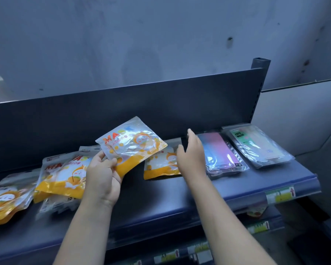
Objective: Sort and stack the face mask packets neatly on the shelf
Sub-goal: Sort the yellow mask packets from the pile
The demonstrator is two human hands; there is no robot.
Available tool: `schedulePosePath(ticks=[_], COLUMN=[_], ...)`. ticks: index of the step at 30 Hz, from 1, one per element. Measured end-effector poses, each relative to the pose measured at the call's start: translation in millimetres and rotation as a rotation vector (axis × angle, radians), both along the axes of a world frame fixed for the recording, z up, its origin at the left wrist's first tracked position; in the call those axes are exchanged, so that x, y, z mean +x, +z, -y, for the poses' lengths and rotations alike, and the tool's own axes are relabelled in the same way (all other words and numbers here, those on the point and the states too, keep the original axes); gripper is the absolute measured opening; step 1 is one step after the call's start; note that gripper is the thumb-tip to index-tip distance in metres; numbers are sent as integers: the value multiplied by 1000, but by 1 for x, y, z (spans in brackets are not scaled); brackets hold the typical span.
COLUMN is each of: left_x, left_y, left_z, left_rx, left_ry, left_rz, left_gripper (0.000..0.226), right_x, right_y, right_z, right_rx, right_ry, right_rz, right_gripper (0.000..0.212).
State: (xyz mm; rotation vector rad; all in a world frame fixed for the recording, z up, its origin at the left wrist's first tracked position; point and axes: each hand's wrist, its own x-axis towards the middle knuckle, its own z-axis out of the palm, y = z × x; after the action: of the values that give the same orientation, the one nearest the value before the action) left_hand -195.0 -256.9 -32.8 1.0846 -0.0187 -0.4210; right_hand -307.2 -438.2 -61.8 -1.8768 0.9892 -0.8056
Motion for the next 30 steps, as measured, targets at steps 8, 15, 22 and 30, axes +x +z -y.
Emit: schedulePosePath(ticks=[8,15,22,30], left_x=[-13,-30,-24,-18], left_y=[-16,-41,-53,-61], left_z=[30,62,81,80], left_rx=[341,479,580,682], left_ry=[-140,-234,-216,-101], left_rz=[201,291,315,401], left_gripper=[42,86,68,70], right_x=[-14,-14,-11,-7], right_y=[2,-13,-31,-35], right_z=[-30,-26,-8,-6], right_rx=[263,36,15,21], right_ry=[114,-84,24,109], right_rz=[300,-23,-355,-300], right_gripper=[27,47,39,39])
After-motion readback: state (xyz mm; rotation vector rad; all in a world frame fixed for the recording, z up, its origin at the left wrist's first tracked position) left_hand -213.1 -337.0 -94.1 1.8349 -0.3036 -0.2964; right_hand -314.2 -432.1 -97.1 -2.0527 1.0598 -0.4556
